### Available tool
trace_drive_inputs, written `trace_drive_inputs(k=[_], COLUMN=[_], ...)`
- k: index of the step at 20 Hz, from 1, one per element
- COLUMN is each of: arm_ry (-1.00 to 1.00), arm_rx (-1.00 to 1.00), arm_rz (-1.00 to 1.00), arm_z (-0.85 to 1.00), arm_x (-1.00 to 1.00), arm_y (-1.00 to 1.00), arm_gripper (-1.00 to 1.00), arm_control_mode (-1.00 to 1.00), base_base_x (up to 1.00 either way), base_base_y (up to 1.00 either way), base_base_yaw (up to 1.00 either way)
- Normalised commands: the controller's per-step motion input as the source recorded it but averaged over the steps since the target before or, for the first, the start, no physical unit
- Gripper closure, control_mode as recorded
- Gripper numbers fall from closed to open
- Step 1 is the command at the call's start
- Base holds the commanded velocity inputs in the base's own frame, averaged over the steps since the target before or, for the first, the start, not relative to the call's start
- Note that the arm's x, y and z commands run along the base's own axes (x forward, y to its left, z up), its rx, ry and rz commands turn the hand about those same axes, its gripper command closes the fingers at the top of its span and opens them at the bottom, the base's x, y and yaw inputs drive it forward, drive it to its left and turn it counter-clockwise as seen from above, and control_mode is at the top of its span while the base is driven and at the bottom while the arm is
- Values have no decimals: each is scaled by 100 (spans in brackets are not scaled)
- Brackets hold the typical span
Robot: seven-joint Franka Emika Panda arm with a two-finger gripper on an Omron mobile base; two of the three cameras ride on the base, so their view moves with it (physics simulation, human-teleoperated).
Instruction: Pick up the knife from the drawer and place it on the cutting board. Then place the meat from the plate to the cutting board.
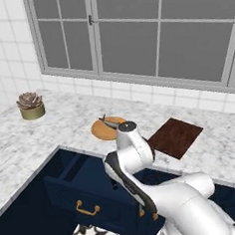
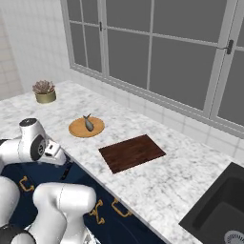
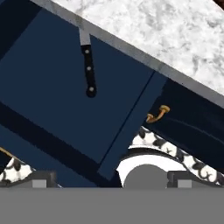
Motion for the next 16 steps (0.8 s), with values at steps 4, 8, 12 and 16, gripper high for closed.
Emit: trace_drive_inputs(k=[4,8,12,16], arm_ry=[35,15,0,0], arm_rx=[0,3,0,0], arm_rz=[-36,-11,-2,0], arm_z=[-32,-10,-9,-41], arm_x=[42,48,41,33], arm_y=[90,35,6,11], arm_gripper=[-100,-100,-100,-100], arm_control_mode=[-100,-100,-100,-100], base_base_x=[0,0,0,0], base_base_y=[0,0,0,0], base_base_yaw=[0,0,0,0])
